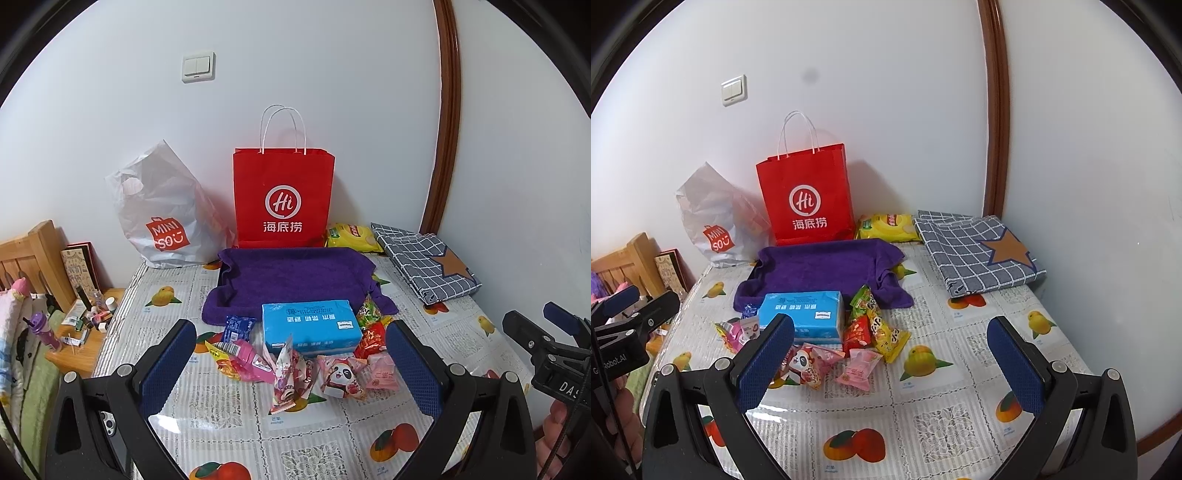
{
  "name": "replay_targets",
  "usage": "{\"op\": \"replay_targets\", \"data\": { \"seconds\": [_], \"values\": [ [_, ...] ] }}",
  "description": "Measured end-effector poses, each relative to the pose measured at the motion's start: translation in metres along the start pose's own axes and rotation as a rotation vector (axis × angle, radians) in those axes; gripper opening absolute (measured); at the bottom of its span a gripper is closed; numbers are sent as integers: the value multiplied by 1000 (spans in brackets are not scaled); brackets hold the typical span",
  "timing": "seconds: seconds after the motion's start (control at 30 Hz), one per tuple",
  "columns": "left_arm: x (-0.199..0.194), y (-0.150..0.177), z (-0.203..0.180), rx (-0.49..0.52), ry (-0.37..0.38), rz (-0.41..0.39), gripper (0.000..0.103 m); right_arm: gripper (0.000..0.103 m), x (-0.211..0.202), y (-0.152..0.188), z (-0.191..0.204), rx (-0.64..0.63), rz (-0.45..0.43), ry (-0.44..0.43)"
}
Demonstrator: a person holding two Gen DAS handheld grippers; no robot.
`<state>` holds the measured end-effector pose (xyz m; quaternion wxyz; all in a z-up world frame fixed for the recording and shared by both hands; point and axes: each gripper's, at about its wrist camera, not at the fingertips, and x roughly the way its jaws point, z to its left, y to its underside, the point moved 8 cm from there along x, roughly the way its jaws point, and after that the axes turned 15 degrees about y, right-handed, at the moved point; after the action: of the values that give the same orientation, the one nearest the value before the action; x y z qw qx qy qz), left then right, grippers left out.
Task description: Organize snacks
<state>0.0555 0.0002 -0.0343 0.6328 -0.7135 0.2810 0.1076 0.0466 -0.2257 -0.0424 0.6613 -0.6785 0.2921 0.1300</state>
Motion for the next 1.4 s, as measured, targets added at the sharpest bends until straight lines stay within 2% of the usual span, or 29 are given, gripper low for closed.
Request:
{"op": "replay_targets", "data": {
  "seconds": [0.53, 1.03, 1.27, 1.4],
  "values": [
    [-1, 0, 0, 4, 1, 0, 103, 103, -4, 0, 2, -10, -11, -5],
    [6, 9, 1, -3, 10, 14, 103, 103, 4, 8, 16, -35, 7, -56],
    [16, 15, 8, -10, 10, 36, 103, 103, 19, 16, 24, -51, 22, -48],
    [27, 22, 12, -12, 3, 61, 103, 103, 29, 19, 27, -63, 22, -10]
  ]
}}
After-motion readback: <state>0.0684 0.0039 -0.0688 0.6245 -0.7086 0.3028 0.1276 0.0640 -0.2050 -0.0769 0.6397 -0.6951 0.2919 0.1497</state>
